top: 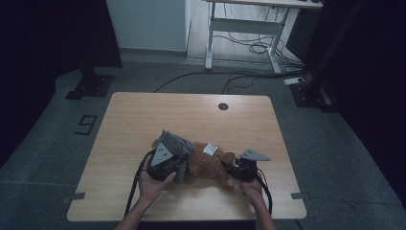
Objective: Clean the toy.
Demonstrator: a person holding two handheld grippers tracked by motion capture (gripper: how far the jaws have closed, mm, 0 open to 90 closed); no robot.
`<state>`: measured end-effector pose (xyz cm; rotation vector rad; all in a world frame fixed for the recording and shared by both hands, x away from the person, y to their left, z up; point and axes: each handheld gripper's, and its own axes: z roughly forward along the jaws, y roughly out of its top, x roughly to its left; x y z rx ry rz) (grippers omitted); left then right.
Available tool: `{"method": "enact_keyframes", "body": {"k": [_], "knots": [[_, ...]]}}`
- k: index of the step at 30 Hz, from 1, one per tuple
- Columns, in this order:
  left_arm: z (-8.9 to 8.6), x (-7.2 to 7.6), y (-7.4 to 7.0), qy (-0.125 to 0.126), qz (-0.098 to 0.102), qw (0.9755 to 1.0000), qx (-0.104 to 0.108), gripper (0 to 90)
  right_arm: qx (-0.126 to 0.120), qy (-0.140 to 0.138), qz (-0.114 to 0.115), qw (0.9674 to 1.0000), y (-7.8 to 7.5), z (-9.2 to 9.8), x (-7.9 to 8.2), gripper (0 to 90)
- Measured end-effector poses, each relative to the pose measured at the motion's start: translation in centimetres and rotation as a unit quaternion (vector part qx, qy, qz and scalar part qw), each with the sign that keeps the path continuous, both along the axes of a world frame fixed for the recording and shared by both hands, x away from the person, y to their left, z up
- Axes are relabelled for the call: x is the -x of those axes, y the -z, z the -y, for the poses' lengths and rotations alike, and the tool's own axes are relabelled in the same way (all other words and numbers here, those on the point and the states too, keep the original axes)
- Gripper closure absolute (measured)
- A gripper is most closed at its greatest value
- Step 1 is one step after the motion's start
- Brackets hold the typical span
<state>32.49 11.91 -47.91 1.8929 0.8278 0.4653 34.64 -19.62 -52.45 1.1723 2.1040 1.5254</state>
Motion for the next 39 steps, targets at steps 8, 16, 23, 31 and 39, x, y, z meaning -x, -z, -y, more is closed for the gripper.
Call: {"method": "enact_keyframes", "body": {"k": [8,16,23,31,39], "knots": [[-0.8,-0.4,0.1,-0.006,-0.016,0.9996,0.021,81.0,-0.003,-0.004,-0.001,1.0000,0.0,-0.1,0.0,64.9],[-3.1,-0.7,-0.9,-0.027,-0.013,0.9981,0.054,80.9,-0.007,-0.010,-0.001,0.9999,0.1,0.1,-0.1,64.9],[-5.7,-1.4,-1.2,-0.056,-0.021,0.9953,0.076,80.9,-0.007,-0.012,-0.001,0.9999,0.1,0.1,-0.1,64.9],[-7.7,-1.7,-1.0,-0.095,-0.023,0.9930,0.066,81.2,-0.012,-0.015,-0.003,0.9998,0.1,0.2,-0.2,64.9],[-9.4,-2.7,0.8,-0.123,-0.049,0.9889,0.067,81.3,-0.014,-0.010,-0.003,0.9999,0.1,0.2,-0.3,64.7]]}}
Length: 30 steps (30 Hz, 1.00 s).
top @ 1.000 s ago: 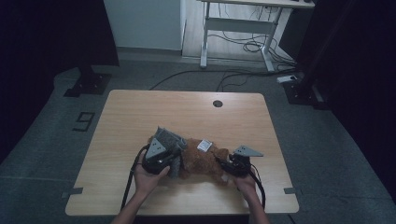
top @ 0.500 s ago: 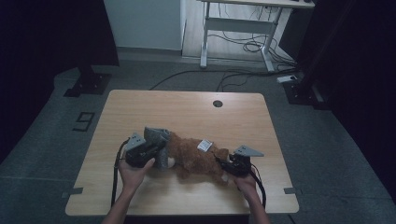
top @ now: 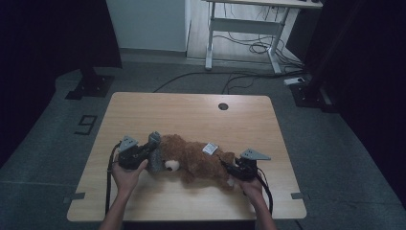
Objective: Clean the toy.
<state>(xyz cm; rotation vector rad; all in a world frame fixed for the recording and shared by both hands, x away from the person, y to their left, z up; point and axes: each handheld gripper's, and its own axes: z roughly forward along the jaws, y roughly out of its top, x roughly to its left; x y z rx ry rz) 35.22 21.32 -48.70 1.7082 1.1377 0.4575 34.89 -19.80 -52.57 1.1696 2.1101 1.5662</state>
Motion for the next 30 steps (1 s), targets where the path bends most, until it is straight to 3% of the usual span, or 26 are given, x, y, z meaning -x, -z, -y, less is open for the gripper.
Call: {"method": "enact_keyframes", "body": {"k": [4,8,11,15,20,22,24,26,28,30], "knots": [[-0.3,0.2,0.0,0.001,-0.006,0.9999,0.010,81.3,0.006,-0.002,0.005,1.0000,-0.1,-0.1,0.0,64.7],[0.8,1.2,-1.9,0.014,0.024,0.9996,-0.004,81.3,0.004,-0.007,0.009,0.9999,-0.1,-0.2,-0.1,64.6],[2.3,1.3,-2.9,0.027,0.034,0.9990,-0.011,81.2,-0.007,-0.012,0.006,0.9999,0.1,0.0,-0.1,64.4],[4.8,0.6,-4.5,0.054,0.032,0.9980,-0.013,81.2,-0.015,-0.012,0.002,0.9998,0.2,0.2,-0.2,64.3],[8.6,-0.3,-6.6,0.084,0.049,0.9950,-0.023,81.2,-0.019,-0.012,0.001,0.9998,0.3,0.2,-0.2,64.2],[9.7,-1.2,-6.6,0.090,0.039,0.9950,-0.020,81.2,-0.020,-0.012,0.000,0.9997,0.3,0.2,-0.2,64.2],[10.5,-2.1,-5.7,0.096,0.016,0.9951,-0.017,81.2,-0.022,-0.011,0.000,0.9997,0.3,0.2,-0.2,64.2],[11.0,-2.7,-4.4,0.098,-0.006,0.9947,-0.030,81.2,-0.023,-0.011,0.000,0.9997,0.4,0.2,-0.1,64.2],[10.9,-3.1,-2.9,0.093,-0.021,0.9943,-0.047,81.2,-0.027,-0.012,-0.002,0.9996,0.4,0.2,-0.1,64.0],[10.1,-3.1,-1.9,0.089,-0.025,0.9950,-0.038,81.3,-0.034,-0.015,-0.006,0.9993,0.5,0.3,-0.2,63.8]]}}
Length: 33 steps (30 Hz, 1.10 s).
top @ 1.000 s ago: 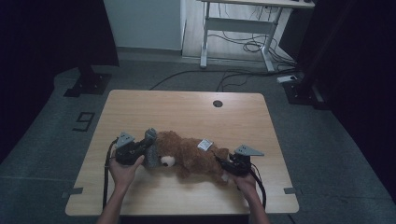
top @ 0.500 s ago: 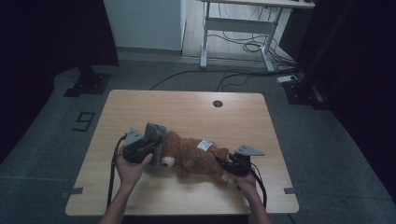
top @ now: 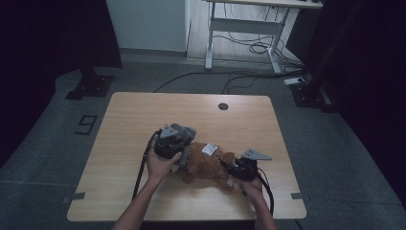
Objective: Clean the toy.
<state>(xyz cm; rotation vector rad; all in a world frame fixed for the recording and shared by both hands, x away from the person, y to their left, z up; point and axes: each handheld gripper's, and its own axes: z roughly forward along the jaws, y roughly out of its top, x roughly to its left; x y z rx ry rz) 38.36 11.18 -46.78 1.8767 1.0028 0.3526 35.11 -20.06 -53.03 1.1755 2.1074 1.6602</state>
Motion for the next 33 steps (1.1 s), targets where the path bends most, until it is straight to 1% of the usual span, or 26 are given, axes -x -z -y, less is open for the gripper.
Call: {"method": "enact_keyframes", "body": {"k": [1,2,5,7,12,15,19,24,27,29,31,33], "knots": [[-0.4,0.1,0.1,0.001,-0.003,0.9999,0.011,81.4,-0.003,-0.003,-0.001,1.0000,0.0,0.0,0.0,63.7],[-0.8,0.3,0.0,0.001,-0.004,0.9999,0.014,81.4,-0.003,-0.005,0.001,1.0000,0.0,-0.1,0.0,63.6],[-1.4,1.0,-0.5,-0.001,0.009,1.0000,-0.001,81.3,0.000,-0.010,0.003,0.9999,0.0,-0.2,0.0,63.5],[-2.2,1.3,-0.8,-0.006,0.013,0.9999,-0.001,81.2,0.003,-0.013,0.002,0.9999,-0.1,-0.1,0.1,63.3],[-4.2,1.7,-0.8,-0.021,0.013,0.9995,0.018,80.9,0.004,-0.013,0.003,0.9999,-0.1,-0.2,0.1,63.2],[-5.2,2.2,-0.7,-0.036,0.024,0.9989,0.021,80.8,0.005,-0.013,0.004,0.9999,-0.1,-0.2,0.1,63.1],[-6.8,2.5,-0.6,-0.050,0.020,0.9981,0.029,80.8,0.004,-0.013,0.003,0.9999,-0.1,-0.2,0.1,63.0],[-8.0,2.7,-0.9,-0.059,0.016,0.9979,0.019,80.7,0.005,-0.011,0.002,0.9999,-0.1,-0.2,0.1,63.0],[-8.9,2.8,-0.6,-0.075,0.018,0.9970,0.006,80.8,0.005,-0.010,0.001,0.9999,-0.1,-0.2,0.1,63.0],[-9.6,2.8,-0.1,-0.087,0.010,0.9962,0.005,80.9,0.004,-0.010,0.000,0.9999,-0.1,-0.2,0.1,63.0],[-10.2,2.8,0.5,-0.097,0.001,0.9953,-0.005,81.0,0.004,-0.009,0.000,0.9999,-0.1,-0.2,0.1,63.0],[-10.5,2.7,1.3,-0.098,-0.014,0.9951,-0.010,81.1,0.005,-0.006,-0.001,1.0000,0.0,-0.2,0.0,63.0]]}}
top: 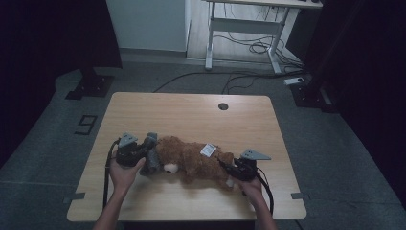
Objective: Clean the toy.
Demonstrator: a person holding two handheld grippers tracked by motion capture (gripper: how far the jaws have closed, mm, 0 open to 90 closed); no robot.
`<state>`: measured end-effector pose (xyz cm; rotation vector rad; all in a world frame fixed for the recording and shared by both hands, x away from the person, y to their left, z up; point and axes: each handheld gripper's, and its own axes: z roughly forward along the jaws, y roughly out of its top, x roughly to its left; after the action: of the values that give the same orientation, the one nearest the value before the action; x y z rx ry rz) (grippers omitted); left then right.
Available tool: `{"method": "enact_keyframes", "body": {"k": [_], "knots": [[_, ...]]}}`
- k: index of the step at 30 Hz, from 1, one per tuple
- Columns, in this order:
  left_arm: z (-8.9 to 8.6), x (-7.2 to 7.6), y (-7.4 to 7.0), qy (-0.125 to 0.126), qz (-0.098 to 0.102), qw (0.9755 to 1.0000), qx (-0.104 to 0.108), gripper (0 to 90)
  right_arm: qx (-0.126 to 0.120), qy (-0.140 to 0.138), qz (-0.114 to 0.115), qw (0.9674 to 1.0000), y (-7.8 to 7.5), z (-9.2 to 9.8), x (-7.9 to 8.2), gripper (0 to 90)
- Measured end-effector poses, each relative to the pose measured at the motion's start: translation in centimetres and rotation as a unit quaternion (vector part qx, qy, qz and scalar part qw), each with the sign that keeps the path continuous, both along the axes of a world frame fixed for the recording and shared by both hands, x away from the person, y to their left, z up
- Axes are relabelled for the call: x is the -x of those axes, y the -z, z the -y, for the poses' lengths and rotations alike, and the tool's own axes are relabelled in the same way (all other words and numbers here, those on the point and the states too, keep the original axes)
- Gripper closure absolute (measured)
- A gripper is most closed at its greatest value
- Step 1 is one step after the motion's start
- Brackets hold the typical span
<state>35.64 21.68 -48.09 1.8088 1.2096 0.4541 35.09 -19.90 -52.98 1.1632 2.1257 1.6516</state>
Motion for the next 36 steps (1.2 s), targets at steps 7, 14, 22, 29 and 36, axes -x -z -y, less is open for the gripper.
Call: {"method": "enact_keyframes", "body": {"k": [7,14,22,29,36], "knots": [[1.4,0.7,-2.4,0.013,0.035,0.9993,-0.007,81.3,0.001,0.006,-0.004,1.0000,0.1,0.1,-0.1,63.1],[6.8,0.4,-7.9,0.072,0.079,0.9942,-0.008,81.3,-0.002,0.006,-0.004,1.0000,0.1,0.1,-0.1,63.1],[16.2,-0.8,-9.6,0.155,0.074,0.9848,-0.025,81.3,-0.003,0.004,-0.004,1.0000,0.0,0.1,-0.1,63.0],[21.2,-1.6,-4.5,0.192,0.004,0.9783,-0.077,81.0,-0.004,0.003,-0.006,1.0000,0.1,0.2,0.0,63.1],[20.1,-1.5,-3.5,0.173,0.010,0.9805,-0.093,81.1,-0.007,0.003,-0.005,1.0000,0.1,0.1,-0.1,63.0]]}}
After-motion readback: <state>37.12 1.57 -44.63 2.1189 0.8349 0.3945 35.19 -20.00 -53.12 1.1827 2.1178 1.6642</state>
